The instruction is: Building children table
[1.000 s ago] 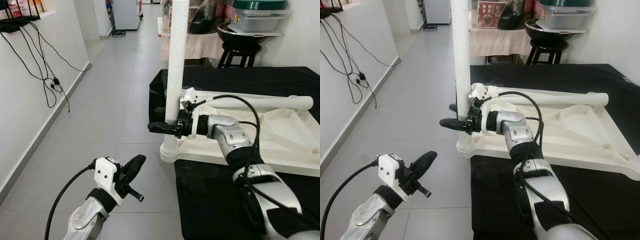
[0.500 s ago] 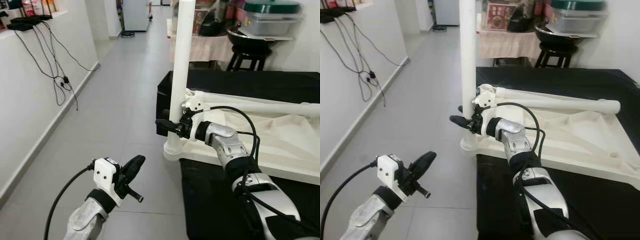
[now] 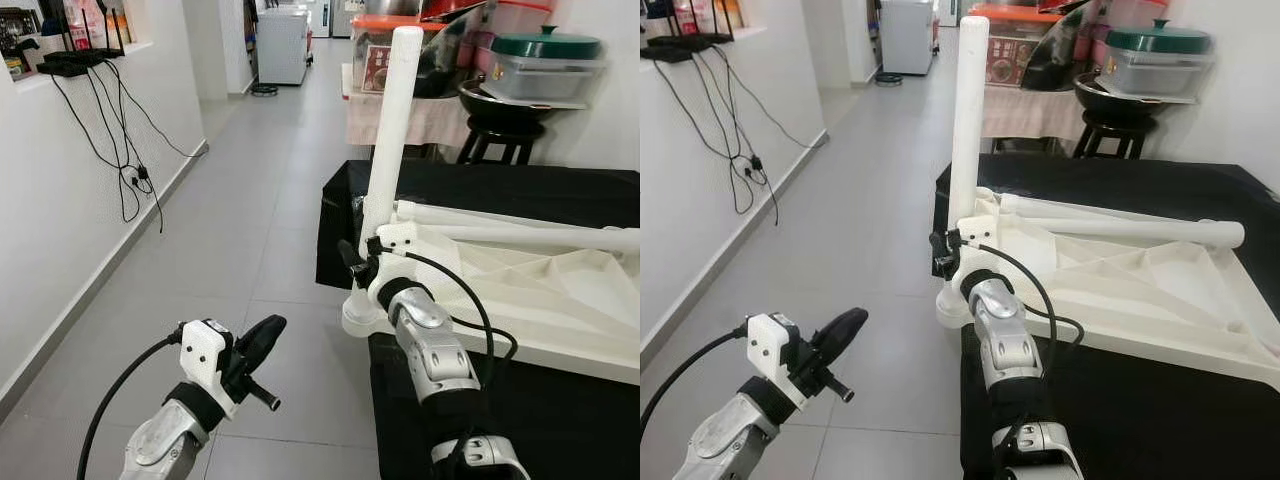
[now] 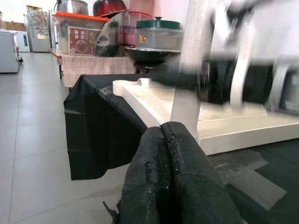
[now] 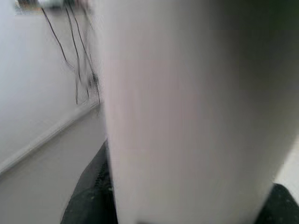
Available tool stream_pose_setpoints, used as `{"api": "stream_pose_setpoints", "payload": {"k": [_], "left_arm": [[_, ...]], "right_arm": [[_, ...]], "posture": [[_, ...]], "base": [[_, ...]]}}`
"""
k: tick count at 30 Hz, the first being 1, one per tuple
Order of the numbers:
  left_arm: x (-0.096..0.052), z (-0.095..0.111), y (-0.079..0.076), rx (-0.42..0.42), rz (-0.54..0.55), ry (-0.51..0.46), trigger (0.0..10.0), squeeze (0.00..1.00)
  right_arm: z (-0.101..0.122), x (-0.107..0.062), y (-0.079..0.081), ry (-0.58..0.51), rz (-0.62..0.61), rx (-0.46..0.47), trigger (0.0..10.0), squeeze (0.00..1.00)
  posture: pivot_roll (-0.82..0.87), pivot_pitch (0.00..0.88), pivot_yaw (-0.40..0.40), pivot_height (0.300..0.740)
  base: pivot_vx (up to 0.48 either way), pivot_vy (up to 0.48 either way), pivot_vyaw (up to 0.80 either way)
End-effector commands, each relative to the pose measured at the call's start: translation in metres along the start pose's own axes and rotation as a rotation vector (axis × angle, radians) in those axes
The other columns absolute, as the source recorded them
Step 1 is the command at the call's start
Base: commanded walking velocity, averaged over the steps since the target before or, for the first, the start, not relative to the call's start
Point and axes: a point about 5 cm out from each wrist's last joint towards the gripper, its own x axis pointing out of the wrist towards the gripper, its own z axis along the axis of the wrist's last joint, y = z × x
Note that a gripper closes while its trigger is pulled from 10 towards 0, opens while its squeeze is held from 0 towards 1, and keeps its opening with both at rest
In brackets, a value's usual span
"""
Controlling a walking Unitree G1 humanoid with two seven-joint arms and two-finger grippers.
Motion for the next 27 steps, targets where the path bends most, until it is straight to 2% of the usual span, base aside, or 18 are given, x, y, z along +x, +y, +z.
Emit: {"api": "stream_pose_setpoints", "payload": {"k": [1,3,7,8,9,10,11,12,13,15,16,18,20,21,22,23,27], "left_arm": [[0.001,0.000,0.003,0.010,-0.004,0.007,10.0,0.00],[0.002,-0.001,0.003,0.009,-0.010,0.009,10.0,0.00],[0.002,-0.001,0.003,0.009,-0.010,0.009,10.0,0.00],[0.002,-0.001,0.003,0.008,-0.011,0.009,10.0,0.00],[0.003,-0.001,0.003,0.011,-0.011,0.008,10.0,0.00],[0.003,-0.001,0.003,0.011,-0.011,0.008,10.0,0.00],[0.004,-0.001,0.003,0.013,-0.012,0.007,10.0,0.00],[0.005,-0.001,0.003,0.014,-0.012,0.006,10.0,0.00],[0.005,-0.001,0.003,0.014,-0.012,0.006,10.0,0.00],[0.006,-0.002,0.002,0.018,-0.013,0.008,10.0,0.00],[0.006,-0.002,0.002,0.018,-0.013,0.008,10.0,0.00],[0.006,-0.003,0.002,0.020,-0.015,0.009,10.0,0.00],[0.006,-0.003,0.002,0.021,-0.015,0.009,10.0,0.00],[0.006,-0.003,0.001,0.021,-0.016,0.010,10.0,0.00],[0.006,-0.003,0.001,0.021,-0.016,0.010,10.0,0.00],[0.007,-0.004,0.001,0.021,-0.017,0.011,10.0,0.00],[0.007,-0.005,0.000,0.022,-0.018,0.012,10.0,0.00]], "right_arm": [[-0.018,-0.006,-0.008,0.118,-0.036,0.019,10.0,1.00],[0.001,0.001,-0.010,0.071,0.031,0.059,10.0,1.00],[0.001,0.001,-0.010,0.071,0.031,0.059,10.0,1.00],[0.008,0.007,-0.010,0.048,0.107,0.065,10.0,1.00],[0.022,0.014,-0.006,0.003,0.286,0.040,10.0,0.96],[0.022,0.014,-0.006,0.003,0.286,0.040,10.0,0.96],[0.034,0.018,-0.004,-0.031,0.455,0.009,10.0,0.00],[0.041,0.020,-0.004,-0.051,0.562,-0.013,10.0,0.00],[0.041,0.020,-0.004,-0.051,0.562,-0.013,10.0,0.00],[0.050,0.021,0.001,-0.067,0.729,-0.068,10.0,0.00],[0.050,0.021,0.001,-0.067,0.729,-0.068,10.0,0.00],[0.054,0.021,0.006,-0.061,0.829,-0.076,10.0,0.00],[0.055,0.021,0.008,-0.055,0.869,-0.074,10.0,0.00],[0.055,0.021,0.010,-0.045,0.896,-0.072,2.7,0.00],[0.055,0.021,0.010,-0.045,0.896,-0.072,2.7,0.00],[0.055,0.023,0.012,-0.035,0.914,-0.061,0.0,0.00],[0.054,0.026,0.013,-0.019,0.917,-0.059,0.0,0.00]], "posture": [[0.01,0.000,-0.005,0.740],[0.01,0.000,-0.005,0.740],[0.01,0.000,-0.005,0.740],[0.01,0.000,-0.005,0.740],[0.01,0.000,-0.009,0.740],[0.01,0.000,-0.009,0.740],[0.02,0.000,-0.010,0.740],[0.02,0.000,-0.010,0.740],[0.02,0.000,-0.010,0.740],[0.04,0.000,-0.014,0.740],[0.04,0.000,-0.014,0.740],[0.04,0.000,-0.012,0.740],[0.04,0.000,-0.012,0.740],[0.04,0.000,-0.014,0.740],[0.04,0.000,-0.014,0.740],[0.05,0.000,-0.016,0.740],[0.05,0.000,-0.018,0.740]], "base": [[0.000,0.000,0.00],[0.000,0.000,0.00],[0.000,0.000,0.00],[0.000,0.000,0.00],[0.000,0.000,0.00],[0.000,0.000,0.00],[0.000,0.000,0.00],[0.000,0.000,0.00],[0.000,0.000,0.00],[0.000,0.000,0.00],[0.000,0.000,0.00],[0.000,0.000,0.00],[0.000,0.000,0.00],[0.000,0.000,0.00],[0.000,0.000,0.00],[0.000,0.000,0.00],[0.000,0.000,0.00]]}}
